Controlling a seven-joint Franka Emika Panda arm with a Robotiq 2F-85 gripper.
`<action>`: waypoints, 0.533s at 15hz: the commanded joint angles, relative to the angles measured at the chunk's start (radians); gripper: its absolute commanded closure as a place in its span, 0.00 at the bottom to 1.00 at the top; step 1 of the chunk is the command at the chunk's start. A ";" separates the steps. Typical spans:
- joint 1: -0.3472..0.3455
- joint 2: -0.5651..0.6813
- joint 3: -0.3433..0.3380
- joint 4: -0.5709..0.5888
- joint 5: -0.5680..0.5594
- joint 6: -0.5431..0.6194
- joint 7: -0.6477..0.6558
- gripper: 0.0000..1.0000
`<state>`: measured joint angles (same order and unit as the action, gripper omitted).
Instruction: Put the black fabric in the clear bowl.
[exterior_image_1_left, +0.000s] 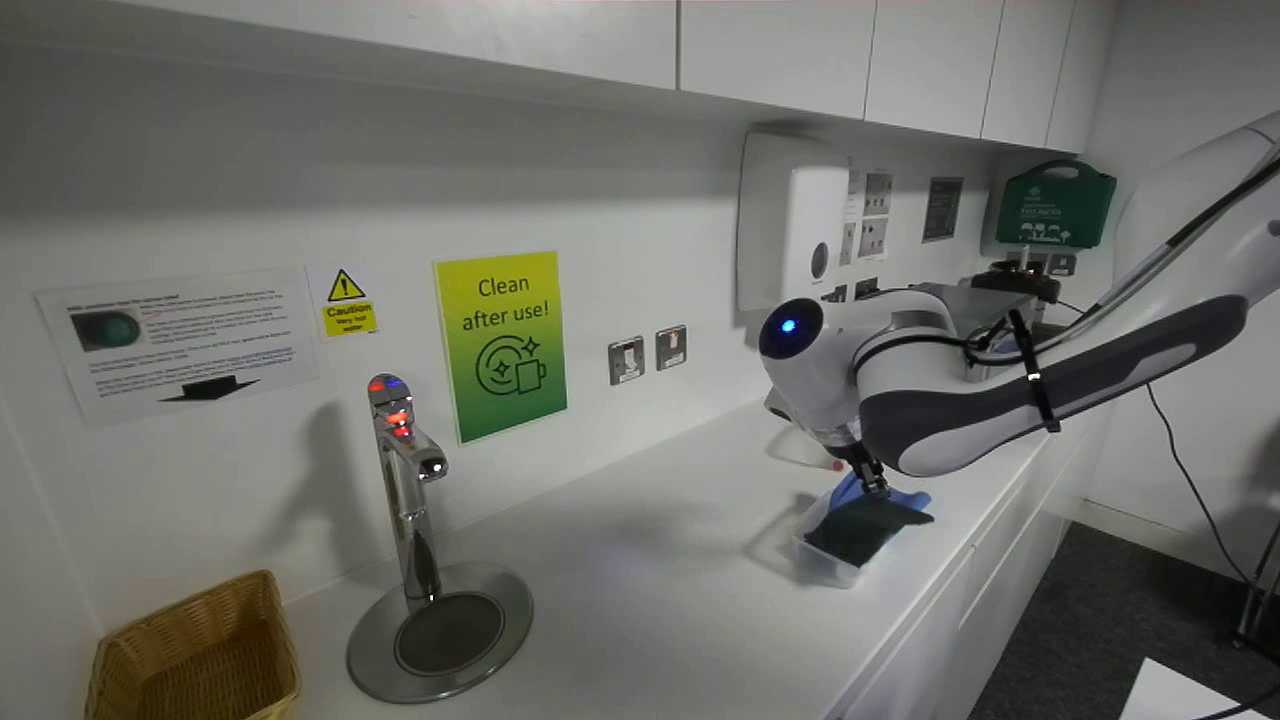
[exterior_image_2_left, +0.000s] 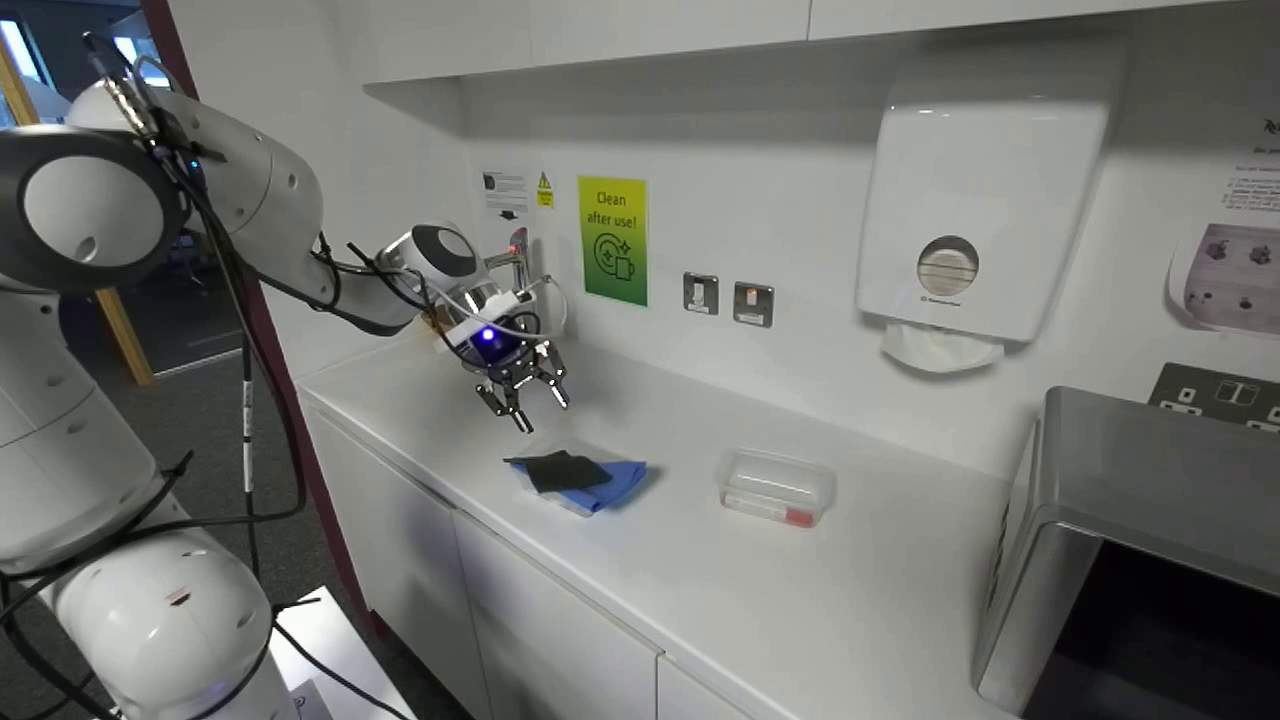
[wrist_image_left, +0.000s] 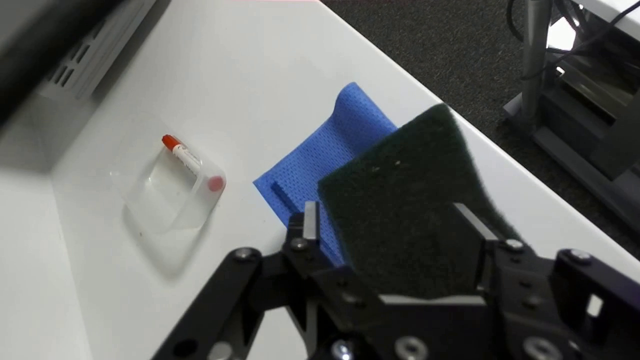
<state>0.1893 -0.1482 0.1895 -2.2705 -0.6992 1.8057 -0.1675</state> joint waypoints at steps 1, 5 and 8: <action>0.000 -0.001 0.003 0.011 -0.016 -0.010 0.025 0.01; 0.000 0.002 0.001 0.019 0.002 -0.009 0.033 0.00; 0.004 0.005 -0.012 0.077 0.187 -0.029 0.004 0.00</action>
<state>0.1892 -0.1476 0.1888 -2.2597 -0.6557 1.8065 -0.1444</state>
